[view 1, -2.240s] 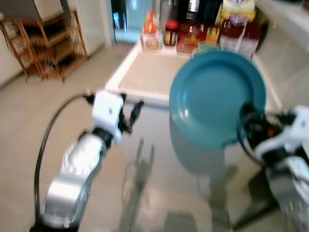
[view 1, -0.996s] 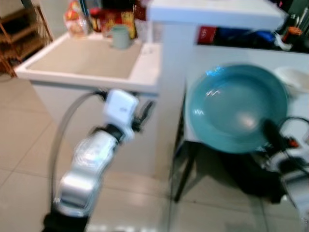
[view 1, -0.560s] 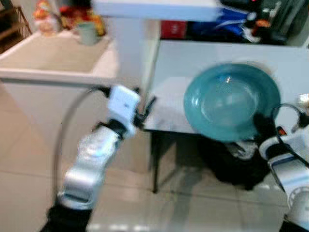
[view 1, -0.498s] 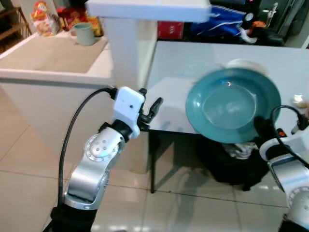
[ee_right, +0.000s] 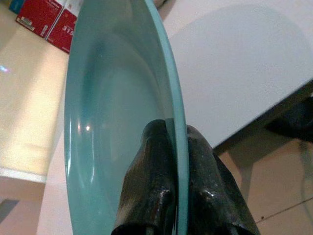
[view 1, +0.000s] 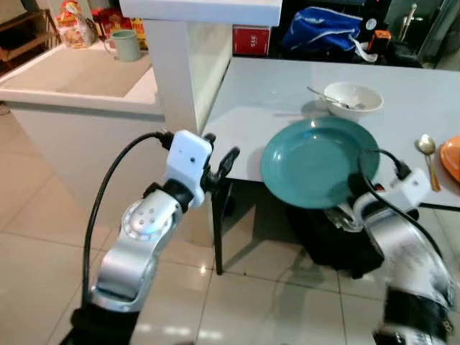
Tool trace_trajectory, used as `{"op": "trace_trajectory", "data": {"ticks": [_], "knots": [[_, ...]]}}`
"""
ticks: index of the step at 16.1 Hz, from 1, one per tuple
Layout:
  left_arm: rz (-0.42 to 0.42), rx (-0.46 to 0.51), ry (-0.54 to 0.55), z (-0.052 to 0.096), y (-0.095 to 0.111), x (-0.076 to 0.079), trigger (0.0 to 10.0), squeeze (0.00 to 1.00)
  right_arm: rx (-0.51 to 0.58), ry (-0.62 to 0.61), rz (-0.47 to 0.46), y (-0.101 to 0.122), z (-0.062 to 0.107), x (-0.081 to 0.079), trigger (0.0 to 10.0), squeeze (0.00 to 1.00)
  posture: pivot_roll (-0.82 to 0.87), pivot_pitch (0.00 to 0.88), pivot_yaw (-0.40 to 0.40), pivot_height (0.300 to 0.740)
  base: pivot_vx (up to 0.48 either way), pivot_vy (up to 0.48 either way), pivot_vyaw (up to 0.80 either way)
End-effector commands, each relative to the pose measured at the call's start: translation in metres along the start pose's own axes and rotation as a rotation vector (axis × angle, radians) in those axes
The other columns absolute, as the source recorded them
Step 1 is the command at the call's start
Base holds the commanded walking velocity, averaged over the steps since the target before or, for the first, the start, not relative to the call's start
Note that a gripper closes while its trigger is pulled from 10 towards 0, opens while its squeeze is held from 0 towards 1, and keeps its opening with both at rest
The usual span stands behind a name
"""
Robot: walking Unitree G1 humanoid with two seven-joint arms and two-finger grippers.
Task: Setting the table
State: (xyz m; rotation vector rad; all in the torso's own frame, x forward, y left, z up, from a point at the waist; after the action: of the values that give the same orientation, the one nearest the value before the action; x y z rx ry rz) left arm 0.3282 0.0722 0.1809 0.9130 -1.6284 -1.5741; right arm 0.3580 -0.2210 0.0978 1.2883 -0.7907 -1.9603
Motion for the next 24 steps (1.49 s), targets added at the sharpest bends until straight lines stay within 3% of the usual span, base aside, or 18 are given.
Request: {"op": "trace_trajectory", "data": {"ticks": [1, 3, 7, 9, 11, 14, 17, 19, 20, 21, 24], "knots": [[-0.025, -0.068, -0.010, 0.002, -0.015, 0.000, 10.0, 0.00, 0.042, 0.023, -0.004, 0.011, -0.006, -0.009, 10.0, 0.00, 0.01, 0.000, -0.005, 0.740, 0.000, 0.000, 0.00], [-0.029, -0.059, -0.036, 0.005, -0.014, 0.004, 10.0, 0.00, 0.048, 0.043, -0.074, 0.018, -0.024, -0.018, 10.0, 0.00, 0.03, 0.000, -0.014, 0.740, 0.000, 0.000, 0.00], [-0.021, 0.007, -0.010, 0.003, 0.000, 0.003, 10.0, 0.00, 0.053, 0.027, -0.047, 0.018, -0.039, -0.016, 10.0, 0.00, 0.05, 0.000, -0.020, 0.740, 0.000, 0.000, 0.00], [-0.013, 0.023, -0.048, 0.003, 0.003, 0.010, 10.0, 0.00, 0.062, 0.001, -0.073, 0.017, -0.050, -0.014, 10.0, 0.00, 0.06, 0.000, -0.019, 0.740, 0.000, 0.000, 0.00], [-0.004, 0.000, -0.158, 0.006, 0.003, 0.026, 10.0, 0.00, 0.067, -0.027, -0.111, 0.020, -0.059, -0.013, 10.0, 0.00, 0.07, 0.000, -0.023, 0.740, 0.000, 0.000, 0.00], [-0.042, -0.051, -0.195, 0.010, -0.005, 0.026, 10.0, 0.00, 0.061, -0.046, -0.163, 0.020, -0.066, -0.011, 10.0, 0.00, 0.08, 0.000, -0.024, 0.740, 0.000, 0.000, 0.00], [-0.038, -0.057, -0.212, 0.011, -0.005, 0.029, 10.0, 0.00, -0.042, -0.076, -0.171, 0.002, -0.069, -0.009, 10.0, 0.00, 0.09, 0.000, -0.030, 0.740, 0.000, 0.000, 0.00], [-0.036, -0.062, -0.221, 0.013, -0.005, 0.031, 10.0, 0.00, -0.048, -0.102, -0.215, -0.001, -0.070, -0.005, 10.0, 0.00, 0.10, 0.000, -0.031, 0.740, 0.000, 0.000, 0.00], [-0.035, -0.062, -0.221, 0.013, -0.005, 0.031, 10.0, 0.00, -0.030, -0.112, -0.253, 0.002, -0.070, -0.003, 10.0, 0.42, 0.10, 0.000, -0.030, 0.740, 0.000, 0.000, 0.00], [-0.034, -0.061, -0.221, 0.013, -0.004, 0.030, 10.0, 0.00, -0.010, -0.112, -0.294, 0.006, -0.071, -0.001, 10.0, 1.00, 0.09, 0.000, -0.026, 0.740, 0.000, 0.000, 0.00], [-0.031, -0.058, -0.219, 0.010, -0.003, 0.030, 10.0, 0.00, 0.021, -0.109, -0.307, 0.015, -0.072, 0.000, 10.0, 1.00, 0.09, 0.001, -0.019, 0.740, 0.000, 0.000, 0.00]]}}
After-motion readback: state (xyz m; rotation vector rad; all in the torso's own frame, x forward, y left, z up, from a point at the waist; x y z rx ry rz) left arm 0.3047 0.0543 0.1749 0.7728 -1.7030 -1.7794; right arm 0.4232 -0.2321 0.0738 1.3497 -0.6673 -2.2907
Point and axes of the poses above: a point about 5 cm out from each wrist's last joint towards the gripper, its own z axis pointing back from the gripper into the wrist, its own y axis along the axis of the wrist's last joint, x = y × z, the point moved 6 cm from there along -z, pointing out of the wrist towards the gripper, and after that the axes turned 12 degrees about z, right-handed, at the moved point
